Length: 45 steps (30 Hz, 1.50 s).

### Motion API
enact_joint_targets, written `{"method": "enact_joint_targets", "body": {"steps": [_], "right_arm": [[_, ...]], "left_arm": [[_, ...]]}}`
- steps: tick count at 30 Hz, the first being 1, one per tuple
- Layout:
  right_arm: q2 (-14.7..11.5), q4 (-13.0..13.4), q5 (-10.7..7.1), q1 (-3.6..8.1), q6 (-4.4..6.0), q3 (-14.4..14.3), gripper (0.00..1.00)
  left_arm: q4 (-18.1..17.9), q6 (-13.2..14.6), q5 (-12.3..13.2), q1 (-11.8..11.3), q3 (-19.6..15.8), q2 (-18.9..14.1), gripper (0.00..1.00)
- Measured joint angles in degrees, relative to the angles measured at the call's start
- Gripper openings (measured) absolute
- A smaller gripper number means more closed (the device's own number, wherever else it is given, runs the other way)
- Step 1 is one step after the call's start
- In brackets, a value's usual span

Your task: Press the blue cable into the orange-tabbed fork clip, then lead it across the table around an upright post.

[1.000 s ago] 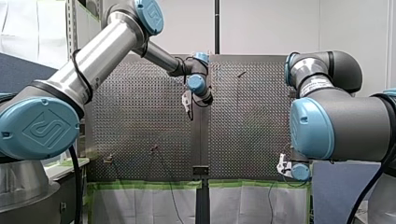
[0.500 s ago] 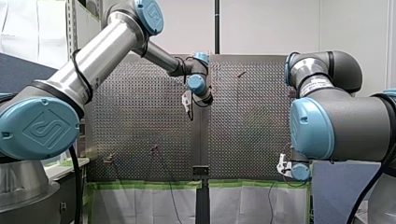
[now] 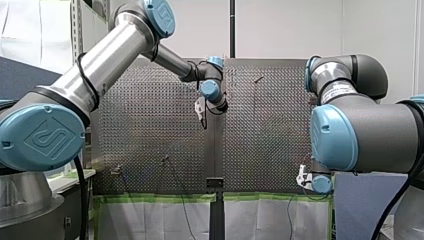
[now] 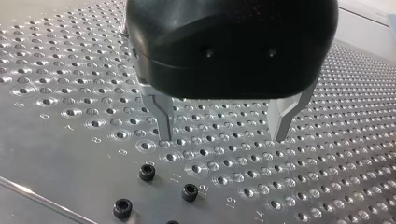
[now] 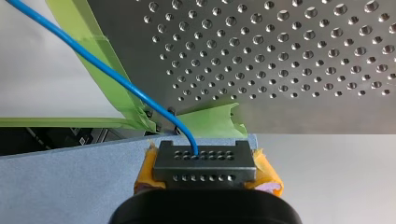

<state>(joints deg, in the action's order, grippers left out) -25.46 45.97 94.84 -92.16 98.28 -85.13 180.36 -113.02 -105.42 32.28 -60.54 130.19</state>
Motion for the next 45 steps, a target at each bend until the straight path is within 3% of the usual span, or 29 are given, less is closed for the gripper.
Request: {"method": "enact_joint_targets", "body": {"steps": [40, 45], "right_arm": [[-1.49, -0.52, -0.09, 0.09, -0.08, -0.09, 0.00], [-2.41, -1.44, -1.01, -0.36, -0.99, -1.00, 0.00]], "left_arm": [[0.00, 0.09, -0.01, 0.18, -0.09, -0.70, 1.00], [0.90, 0.02, -1.54, 1.71, -0.09, 0.74, 1.00]]}}
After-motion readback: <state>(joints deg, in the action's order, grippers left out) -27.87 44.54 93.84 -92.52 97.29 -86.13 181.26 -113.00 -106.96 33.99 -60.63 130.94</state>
